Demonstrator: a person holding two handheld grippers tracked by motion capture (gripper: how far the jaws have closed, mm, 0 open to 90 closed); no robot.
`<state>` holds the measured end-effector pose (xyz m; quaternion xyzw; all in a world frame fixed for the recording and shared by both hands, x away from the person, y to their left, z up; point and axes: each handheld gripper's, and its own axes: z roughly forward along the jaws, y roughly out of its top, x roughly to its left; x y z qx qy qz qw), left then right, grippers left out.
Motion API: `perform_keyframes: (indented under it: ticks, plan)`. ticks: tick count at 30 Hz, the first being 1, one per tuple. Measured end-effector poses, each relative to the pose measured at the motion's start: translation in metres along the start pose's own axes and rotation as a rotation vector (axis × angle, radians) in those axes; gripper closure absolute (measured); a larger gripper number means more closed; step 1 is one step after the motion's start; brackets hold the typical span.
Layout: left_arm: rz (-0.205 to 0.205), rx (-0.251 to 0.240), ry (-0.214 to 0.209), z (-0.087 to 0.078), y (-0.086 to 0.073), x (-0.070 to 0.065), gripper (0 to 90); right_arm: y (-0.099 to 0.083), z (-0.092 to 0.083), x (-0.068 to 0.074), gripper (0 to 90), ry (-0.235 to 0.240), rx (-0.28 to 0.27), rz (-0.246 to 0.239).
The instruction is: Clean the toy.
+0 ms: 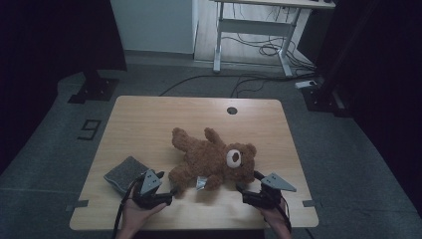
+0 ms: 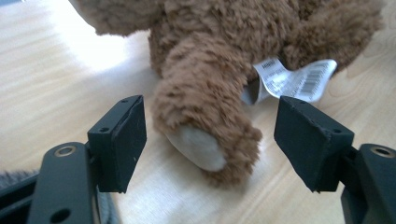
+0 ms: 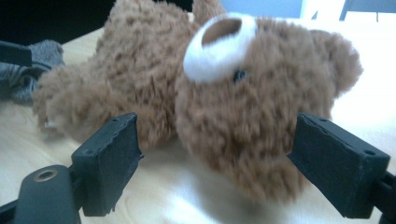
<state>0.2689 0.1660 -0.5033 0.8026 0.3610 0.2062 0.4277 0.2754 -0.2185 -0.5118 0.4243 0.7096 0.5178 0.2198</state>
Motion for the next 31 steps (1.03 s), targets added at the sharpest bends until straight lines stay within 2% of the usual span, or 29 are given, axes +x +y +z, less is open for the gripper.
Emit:
perform_keyframes:
  ticks: [6,10,17,31]
  plan:
    - [0.002,0.042,-0.024,0.007,-0.011,-0.007,25.6,-0.018,-0.012,-0.001,13.6,-0.007,0.038,0.024]
    - [-0.024,0.062,-0.037,0.011,-0.015,-0.006,25.1,-0.027,-0.015,-0.004,13.4,-0.010,0.075,0.028]
    - [-0.061,0.072,-0.047,0.011,-0.019,-0.002,25.3,-0.029,-0.009,-0.002,13.4,-0.018,0.103,0.005]
    - [-0.062,0.079,-0.053,0.011,-0.020,-0.001,25.5,-0.030,-0.008,-0.005,13.4,-0.022,0.101,0.009]
